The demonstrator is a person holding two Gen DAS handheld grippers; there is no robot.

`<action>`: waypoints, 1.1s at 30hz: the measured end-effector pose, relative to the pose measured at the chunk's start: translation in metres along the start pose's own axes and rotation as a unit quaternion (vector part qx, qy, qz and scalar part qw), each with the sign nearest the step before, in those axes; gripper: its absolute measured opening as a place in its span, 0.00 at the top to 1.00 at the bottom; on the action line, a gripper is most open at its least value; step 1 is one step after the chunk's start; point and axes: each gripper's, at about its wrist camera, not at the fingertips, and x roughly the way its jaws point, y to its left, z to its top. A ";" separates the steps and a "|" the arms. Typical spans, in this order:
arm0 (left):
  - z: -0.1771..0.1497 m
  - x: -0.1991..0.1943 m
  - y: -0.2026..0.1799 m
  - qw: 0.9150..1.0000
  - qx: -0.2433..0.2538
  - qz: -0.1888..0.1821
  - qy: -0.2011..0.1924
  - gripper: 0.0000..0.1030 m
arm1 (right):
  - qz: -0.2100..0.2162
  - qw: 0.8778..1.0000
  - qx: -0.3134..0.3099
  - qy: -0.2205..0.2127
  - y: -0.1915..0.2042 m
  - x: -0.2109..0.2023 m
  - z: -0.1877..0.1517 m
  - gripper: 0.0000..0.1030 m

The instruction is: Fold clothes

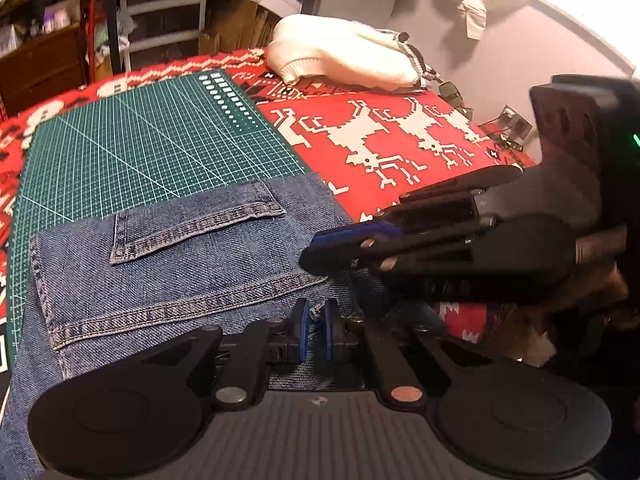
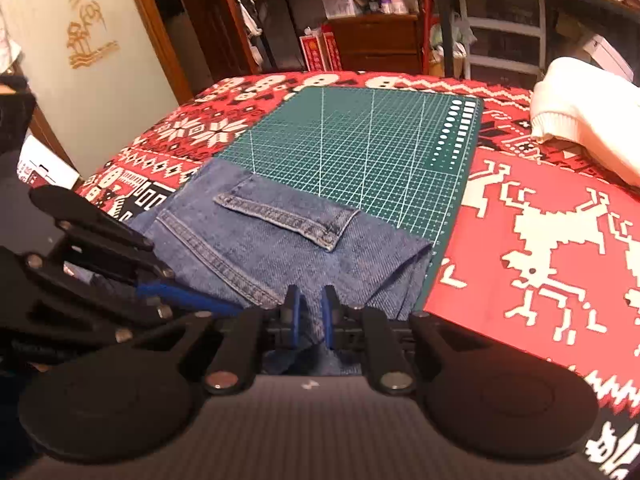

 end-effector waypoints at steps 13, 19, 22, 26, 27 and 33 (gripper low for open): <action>-0.003 -0.006 -0.002 1.000 -0.005 0.007 -0.002 0.92 | 0.026 0.994 0.102 0.007 -0.033 -0.018 -0.014 0.91; -0.005 -0.005 -0.004 1.000 -0.007 0.011 -0.004 0.91 | 0.012 0.992 0.121 -0.021 -0.040 -0.031 -0.004 0.88; -0.005 -0.004 -0.002 1.000 -0.014 0.010 -0.003 0.90 | 0.001 0.993 0.114 -0.043 -0.039 -0.027 0.009 0.87; -0.004 -0.004 0.000 1.000 -0.020 0.007 -0.001 0.89 | -0.032 0.996 0.070 -0.033 -0.031 -0.006 0.016 0.87; -0.004 -0.004 0.001 1.000 -0.020 0.007 -0.001 0.89 | -0.036 0.997 0.067 -0.023 -0.031 0.000 0.014 0.87; -0.003 -0.003 0.002 1.000 -0.024 0.004 0.000 0.89 | -0.029 0.997 0.075 -0.017 -0.035 -0.006 -0.008 0.88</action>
